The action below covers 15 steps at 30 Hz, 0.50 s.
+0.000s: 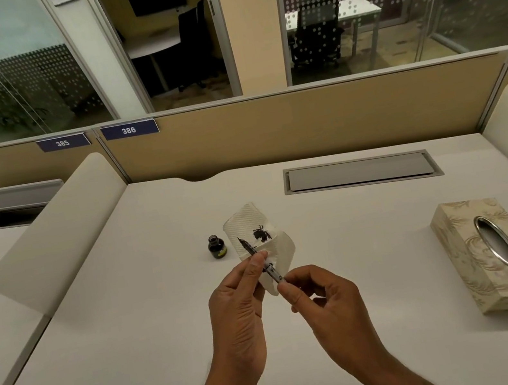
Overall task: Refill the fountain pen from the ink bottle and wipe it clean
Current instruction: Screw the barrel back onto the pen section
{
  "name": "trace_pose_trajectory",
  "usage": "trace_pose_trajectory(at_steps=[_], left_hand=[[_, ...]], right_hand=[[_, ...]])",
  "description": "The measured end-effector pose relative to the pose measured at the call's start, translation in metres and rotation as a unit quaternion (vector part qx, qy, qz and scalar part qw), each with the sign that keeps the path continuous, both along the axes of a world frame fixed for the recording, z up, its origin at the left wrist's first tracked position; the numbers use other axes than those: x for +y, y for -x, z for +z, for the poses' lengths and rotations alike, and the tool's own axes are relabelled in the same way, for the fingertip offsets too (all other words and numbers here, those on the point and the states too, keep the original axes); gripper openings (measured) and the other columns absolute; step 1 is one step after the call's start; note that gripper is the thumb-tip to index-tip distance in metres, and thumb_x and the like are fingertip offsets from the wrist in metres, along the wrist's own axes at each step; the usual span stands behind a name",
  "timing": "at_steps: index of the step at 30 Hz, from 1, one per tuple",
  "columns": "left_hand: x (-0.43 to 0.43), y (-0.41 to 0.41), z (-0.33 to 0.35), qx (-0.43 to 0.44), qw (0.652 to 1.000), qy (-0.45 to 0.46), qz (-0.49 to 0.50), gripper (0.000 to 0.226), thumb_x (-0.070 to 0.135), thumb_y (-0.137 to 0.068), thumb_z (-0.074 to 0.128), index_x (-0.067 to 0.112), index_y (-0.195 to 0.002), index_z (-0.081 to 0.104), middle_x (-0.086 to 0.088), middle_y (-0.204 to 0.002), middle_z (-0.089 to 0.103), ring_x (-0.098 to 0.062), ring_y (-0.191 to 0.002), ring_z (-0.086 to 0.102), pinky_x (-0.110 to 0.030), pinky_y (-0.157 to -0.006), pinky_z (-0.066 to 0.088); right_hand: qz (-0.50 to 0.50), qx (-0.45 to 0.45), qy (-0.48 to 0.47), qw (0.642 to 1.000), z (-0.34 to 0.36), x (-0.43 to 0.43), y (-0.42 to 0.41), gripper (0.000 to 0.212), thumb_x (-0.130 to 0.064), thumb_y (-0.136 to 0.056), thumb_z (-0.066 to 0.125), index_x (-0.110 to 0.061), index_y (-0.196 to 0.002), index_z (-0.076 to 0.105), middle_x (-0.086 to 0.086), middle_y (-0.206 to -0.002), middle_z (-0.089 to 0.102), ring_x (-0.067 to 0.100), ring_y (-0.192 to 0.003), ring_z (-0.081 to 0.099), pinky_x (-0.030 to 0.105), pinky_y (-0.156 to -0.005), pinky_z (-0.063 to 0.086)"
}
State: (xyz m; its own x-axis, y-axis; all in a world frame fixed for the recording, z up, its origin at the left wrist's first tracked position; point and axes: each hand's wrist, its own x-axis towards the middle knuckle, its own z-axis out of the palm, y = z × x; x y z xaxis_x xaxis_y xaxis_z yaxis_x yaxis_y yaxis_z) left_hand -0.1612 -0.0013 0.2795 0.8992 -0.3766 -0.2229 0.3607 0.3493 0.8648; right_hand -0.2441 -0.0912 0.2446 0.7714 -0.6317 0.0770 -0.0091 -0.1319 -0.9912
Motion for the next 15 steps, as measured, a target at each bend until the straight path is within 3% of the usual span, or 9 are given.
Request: trace_pose_trajectory(at_steps=[3, 9, 15], left_hand=[[0.0013, -0.0008, 0.0006, -0.006, 1.000, 0.005, -0.001, 0.017, 0.009, -0.084, 0.067, 0.006, -0.093, 0.081, -0.016, -0.107, 0.078, -0.025, -0.108, 0.073, -0.039, -0.101, 0.051], [-0.0005, 0.0016, 0.0009, -0.011, 1.000, 0.005, -0.007, 0.021, 0.004, -0.091, 0.062, 0.008, -0.092, 0.082, -0.017, -0.106, 0.078, -0.026, -0.107, 0.073, -0.040, -0.103, 0.049], [-0.0022, 0.0005, 0.0002, 0.001, 1.000, 0.018, 0.001, 0.018, 0.007, -0.088, 0.064, 0.006, -0.093, 0.082, -0.018, -0.107, 0.078, -0.026, -0.107, 0.073, -0.040, -0.104, 0.049]], right_hand=[[0.001, -0.007, -0.006, 1.000, 0.0027, 0.0003, 0.0017, 0.008, -0.029, -0.084, 0.077, -0.033, -0.089, 0.073, -0.012, -0.083, 0.073, 0.014, -0.081, 0.067, 0.036, -0.063, 0.059], [-0.017, -0.013, -0.009, 1.000, 0.0036, 0.0000, -0.0005, 0.005, -0.027, -0.089, 0.071, -0.031, -0.086, 0.073, -0.007, -0.077, 0.072, 0.016, -0.071, 0.066, 0.036, -0.069, 0.060], [-0.023, -0.015, -0.026, 0.999, 0.0061, 0.0024, -0.0018, 0.006, -0.032, -0.089, 0.069, -0.031, -0.094, 0.066, 0.000, -0.072, 0.065, 0.007, -0.062, 0.056, 0.022, -0.060, 0.052]])
